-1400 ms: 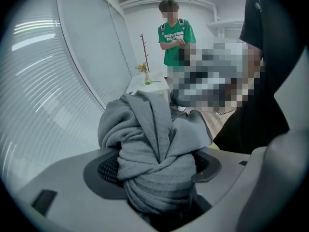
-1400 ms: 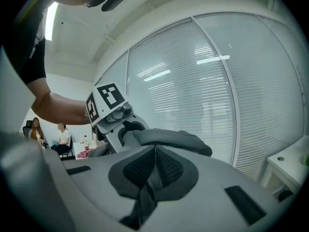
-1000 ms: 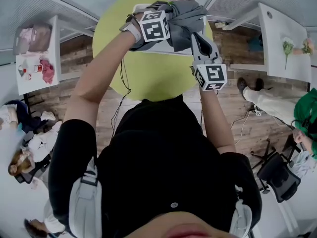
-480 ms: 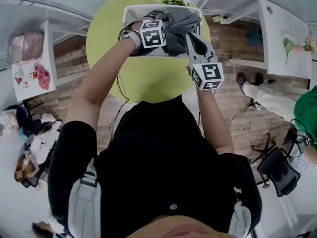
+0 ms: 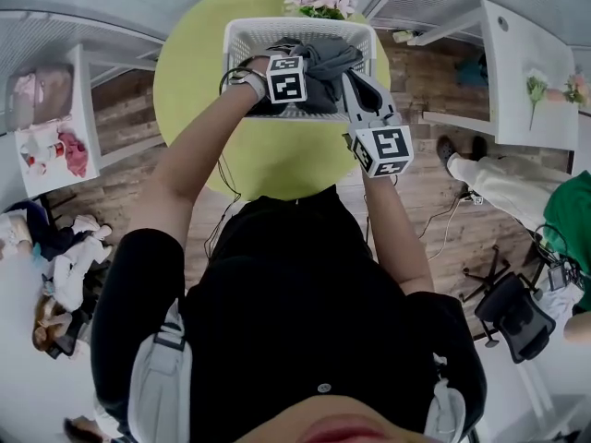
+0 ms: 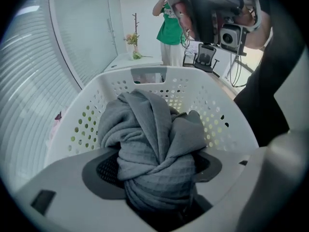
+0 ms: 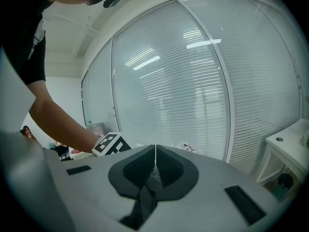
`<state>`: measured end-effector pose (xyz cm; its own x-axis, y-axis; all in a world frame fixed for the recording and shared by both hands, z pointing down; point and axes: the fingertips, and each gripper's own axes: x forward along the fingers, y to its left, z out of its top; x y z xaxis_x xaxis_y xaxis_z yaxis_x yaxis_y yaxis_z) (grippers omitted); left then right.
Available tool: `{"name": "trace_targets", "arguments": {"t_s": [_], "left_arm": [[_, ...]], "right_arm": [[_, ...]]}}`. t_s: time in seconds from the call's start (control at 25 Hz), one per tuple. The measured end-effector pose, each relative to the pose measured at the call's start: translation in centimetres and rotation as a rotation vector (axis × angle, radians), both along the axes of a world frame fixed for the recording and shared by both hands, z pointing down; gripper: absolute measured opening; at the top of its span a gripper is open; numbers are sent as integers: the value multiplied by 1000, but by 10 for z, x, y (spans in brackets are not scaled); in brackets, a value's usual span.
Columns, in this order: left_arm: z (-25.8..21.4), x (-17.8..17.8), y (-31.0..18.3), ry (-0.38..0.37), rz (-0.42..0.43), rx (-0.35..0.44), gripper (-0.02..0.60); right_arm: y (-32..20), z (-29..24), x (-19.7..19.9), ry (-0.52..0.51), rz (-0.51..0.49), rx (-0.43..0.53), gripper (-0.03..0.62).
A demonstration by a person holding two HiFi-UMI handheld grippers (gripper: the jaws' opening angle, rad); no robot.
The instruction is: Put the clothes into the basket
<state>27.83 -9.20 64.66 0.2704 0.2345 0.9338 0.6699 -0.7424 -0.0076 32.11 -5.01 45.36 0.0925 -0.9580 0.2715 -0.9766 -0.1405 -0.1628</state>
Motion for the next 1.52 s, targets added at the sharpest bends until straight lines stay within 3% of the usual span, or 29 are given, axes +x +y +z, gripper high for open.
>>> {"name": "trace_targets", "arguments": {"t_s": [0.4, 0.72, 0.96, 1.52], "left_arm": [[47, 0, 6, -17, 19, -7, 371], [56, -8, -6, -32, -81, 4, 383], [20, -6, -13, 61, -171, -32, 383], [-143, -31, 2, 432, -321, -90, 383]], "right_arm": [[7, 16, 5, -16, 16, -44, 26], [12, 21, 6, -36, 18, -59, 26], [8, 11, -8, -30, -5, -41, 26], [22, -25, -50, 27, -59, 26, 26]]}}
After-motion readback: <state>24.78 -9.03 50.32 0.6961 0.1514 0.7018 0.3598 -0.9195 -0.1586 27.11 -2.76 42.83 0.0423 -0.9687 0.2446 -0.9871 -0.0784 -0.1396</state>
